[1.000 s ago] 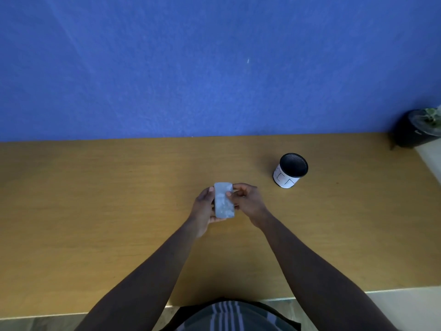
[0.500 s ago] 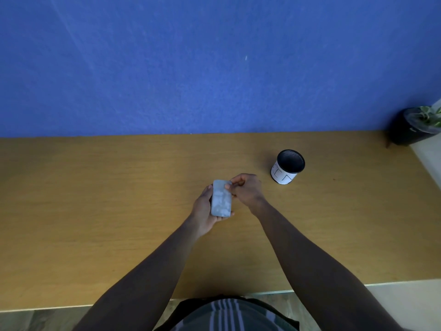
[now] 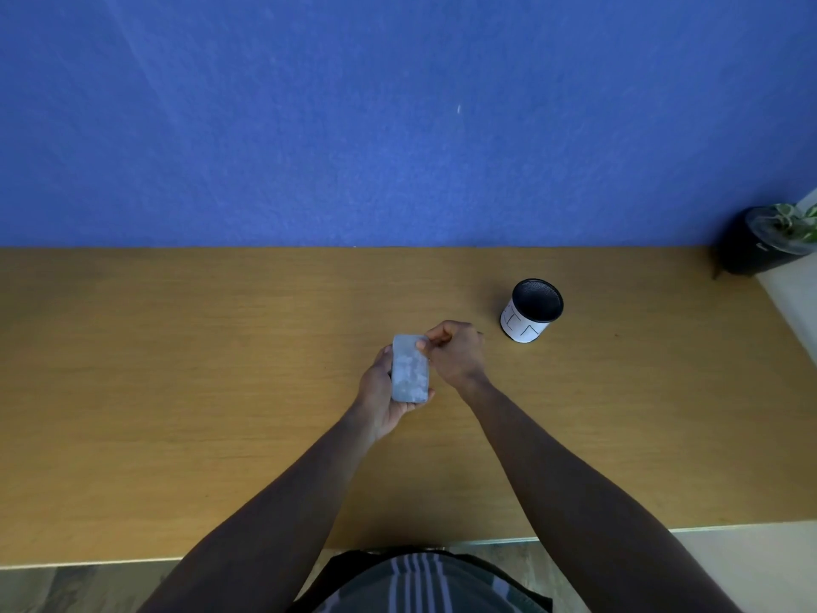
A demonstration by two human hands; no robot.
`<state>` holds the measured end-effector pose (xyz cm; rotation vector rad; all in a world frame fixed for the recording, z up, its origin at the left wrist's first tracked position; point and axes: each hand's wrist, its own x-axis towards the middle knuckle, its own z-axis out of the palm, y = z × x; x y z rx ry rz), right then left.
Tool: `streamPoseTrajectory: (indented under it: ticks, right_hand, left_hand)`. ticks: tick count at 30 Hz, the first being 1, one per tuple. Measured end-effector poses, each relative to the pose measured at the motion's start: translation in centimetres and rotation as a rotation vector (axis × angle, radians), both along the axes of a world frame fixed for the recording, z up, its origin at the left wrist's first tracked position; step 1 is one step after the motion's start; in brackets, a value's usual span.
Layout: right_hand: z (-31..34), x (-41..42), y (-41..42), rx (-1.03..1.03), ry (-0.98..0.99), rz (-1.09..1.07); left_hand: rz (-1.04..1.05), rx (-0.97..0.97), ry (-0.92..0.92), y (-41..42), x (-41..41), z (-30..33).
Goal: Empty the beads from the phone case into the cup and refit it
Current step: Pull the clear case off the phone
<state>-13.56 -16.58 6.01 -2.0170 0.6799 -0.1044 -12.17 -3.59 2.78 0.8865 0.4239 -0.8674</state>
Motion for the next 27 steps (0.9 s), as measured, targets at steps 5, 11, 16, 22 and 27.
streamPoseTrajectory:
  ticks: [5, 11, 16, 22, 27]
  right_hand:
    - [-0.1, -0.4, 0.2, -0.026, -0.022, 0.027]
    - [0.1, -0.2, -0.2, -0.117, -0.012, 0.158]
    - [1.2, 1.1, -0.2, -0.260, -0.019, 0.410]
    - [2.0, 2.0, -0.5, -0.286, 0.008, 0.565]
    - [1.7, 2.1, -0.5, -0.276, -0.010, 0.560]
  left_hand:
    - [0.017, 0.001, 0.017, 0.0, -0.3, 0.0]
    - [0.004, 0.013, 0.006, 0.4, -0.3, -0.3]
    - [-0.037, 0.046, -0.002, 0.3, -0.4, -0.1]
    - [-0.058, 0.061, -0.003, 0.1, -0.6, 0.2]
    - [-0.060, 0.045, 0.020, 0.3, -0.7, 0.0]
